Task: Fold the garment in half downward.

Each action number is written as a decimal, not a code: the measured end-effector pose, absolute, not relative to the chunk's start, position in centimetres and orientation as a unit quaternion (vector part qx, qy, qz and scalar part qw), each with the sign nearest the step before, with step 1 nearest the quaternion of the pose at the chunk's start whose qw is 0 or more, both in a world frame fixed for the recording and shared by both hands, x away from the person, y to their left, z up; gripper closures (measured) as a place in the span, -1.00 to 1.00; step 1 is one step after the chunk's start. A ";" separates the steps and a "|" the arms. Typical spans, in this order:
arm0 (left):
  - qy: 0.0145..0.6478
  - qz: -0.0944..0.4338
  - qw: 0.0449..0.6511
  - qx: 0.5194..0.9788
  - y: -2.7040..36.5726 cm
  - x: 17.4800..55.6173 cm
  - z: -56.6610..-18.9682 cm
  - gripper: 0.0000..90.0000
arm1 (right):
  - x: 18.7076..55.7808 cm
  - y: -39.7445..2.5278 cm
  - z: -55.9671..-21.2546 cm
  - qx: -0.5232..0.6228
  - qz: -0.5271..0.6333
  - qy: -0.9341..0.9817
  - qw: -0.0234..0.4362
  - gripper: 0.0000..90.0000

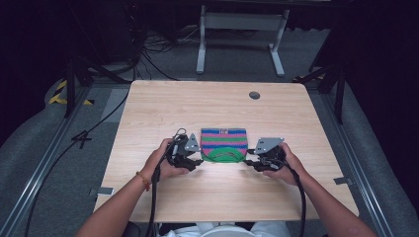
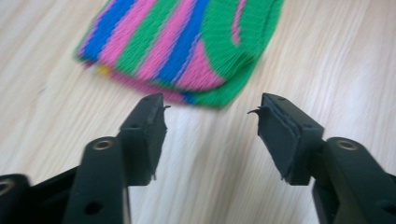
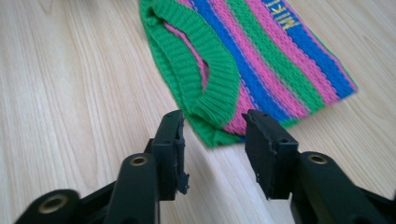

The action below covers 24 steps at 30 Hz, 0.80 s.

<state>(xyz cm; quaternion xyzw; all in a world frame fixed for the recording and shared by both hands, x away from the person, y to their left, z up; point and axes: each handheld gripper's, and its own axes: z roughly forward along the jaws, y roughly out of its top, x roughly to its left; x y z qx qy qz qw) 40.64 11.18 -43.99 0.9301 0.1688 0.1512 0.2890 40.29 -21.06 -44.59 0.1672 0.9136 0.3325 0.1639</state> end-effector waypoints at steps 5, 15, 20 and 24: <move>0.186 0.175 0.275 0.927 12.9 40.1 -43.9 -0.25 | 39.9 -22.5 -44.3 0.180 0.323 0.912 0.177 0.14; 0.205 0.185 0.259 0.926 16.3 39.1 -44.3 -0.40 | 38.9 -26.5 -44.2 0.220 0.312 0.901 0.205 -0.20; 0.222 0.184 0.260 0.922 18.5 38.4 -44.7 -0.46 | 38.2 -29.2 -44.7 0.253 0.311 0.890 0.217 -0.40; 0.240 0.177 0.264 0.917 20.1 37.8 -45.2 -0.51 | 37.6 -31.1 -45.2 0.282 0.309 0.879 0.228 -0.46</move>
